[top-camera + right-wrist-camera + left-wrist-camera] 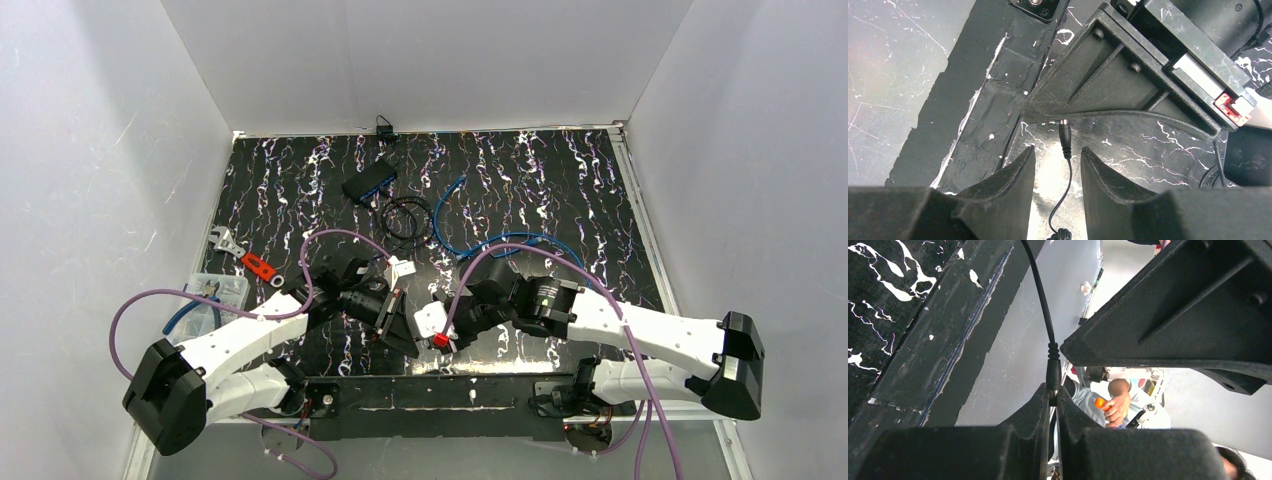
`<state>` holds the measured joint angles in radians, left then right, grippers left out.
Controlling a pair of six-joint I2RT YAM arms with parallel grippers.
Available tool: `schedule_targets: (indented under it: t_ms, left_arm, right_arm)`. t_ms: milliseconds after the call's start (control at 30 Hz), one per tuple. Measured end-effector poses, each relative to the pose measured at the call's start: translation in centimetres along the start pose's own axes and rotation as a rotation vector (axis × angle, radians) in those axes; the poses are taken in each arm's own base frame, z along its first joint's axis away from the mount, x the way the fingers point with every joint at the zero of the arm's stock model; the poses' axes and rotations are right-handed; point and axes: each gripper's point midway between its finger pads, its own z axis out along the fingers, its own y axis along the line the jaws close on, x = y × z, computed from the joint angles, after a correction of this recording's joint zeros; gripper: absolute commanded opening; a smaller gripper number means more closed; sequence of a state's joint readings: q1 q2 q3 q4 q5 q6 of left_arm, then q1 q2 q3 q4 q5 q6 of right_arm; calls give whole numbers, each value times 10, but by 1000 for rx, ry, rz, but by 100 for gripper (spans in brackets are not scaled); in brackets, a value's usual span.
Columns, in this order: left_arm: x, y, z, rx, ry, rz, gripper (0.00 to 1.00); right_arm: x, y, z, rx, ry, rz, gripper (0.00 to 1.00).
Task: Insert the plug into the switch port
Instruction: Pick up the power from the center of the board.
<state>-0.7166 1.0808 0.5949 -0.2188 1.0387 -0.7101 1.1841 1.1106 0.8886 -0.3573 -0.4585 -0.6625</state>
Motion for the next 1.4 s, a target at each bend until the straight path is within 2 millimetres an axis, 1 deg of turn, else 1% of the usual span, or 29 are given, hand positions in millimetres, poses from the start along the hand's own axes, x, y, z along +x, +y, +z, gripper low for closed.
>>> schedule_targets:
  t_ms: [200, 433, 600, 700, 800, 867, 933, 967, 1000, 1133, 1233, 1267, 1300, 1367, 1400]
  left_arm:
    - [3, 0, -1, 7, 5, 1, 0]
    - [6, 1, -1, 10, 15, -9, 0]
    - [6, 0, -1, 13, 18, -8, 0]
    - [7, 0, -1, 14, 18, -8, 0]
    - [7, 0, -1, 15, 19, -8, 0]
    - [7, 0, -1, 14, 19, -8, 0]
    - [7, 0, -1, 14, 20, -8, 0]
    - [7, 0, -1, 15, 19, -8, 0]
    - [7, 0, -1, 16, 20, -8, 0]
    - [8, 0, -1, 18, 24, -8, 0]
    - [8, 0, -1, 18, 25, -9, 8]
    - [8, 0, -1, 17, 24, -9, 12]
    - [8, 0, -1, 14, 21, -7, 21]
    - [8, 1, -3, 0, 7, 6, 45]
    - [8, 2, -4, -13, -2, 15, 53]
  right_arm:
    - [3, 0, 4, -6, 14, -8, 39]
    - [3, -3, 9, -6, 15, -18, 36]
    - [2, 0, 12, -16, 14, -23, 31]
    - [3, 1, 13, -22, 15, -24, 26]
    - [3, 2, 15, -26, 17, -23, 24]
    - [4, 2, 15, -27, 19, -22, 20]
    - [3, 1, 16, -27, 19, -22, 11]
    - [3, 1, 16, -26, 18, -23, 5]
    - [2, 0, 16, -25, 17, -26, 2]
    - [2, 1, 16, -26, 18, -24, 1]
    - [2, 1, 16, -26, 19, -24, 1]
    - [2, 1, 16, -26, 19, -25, 1]
    - [2, 1, 16, -24, 20, -24, 1]
    - [2, -1, 17, -15, 21, -23, 1]
    - [2, -1, 17, -8, 24, -21, 1]
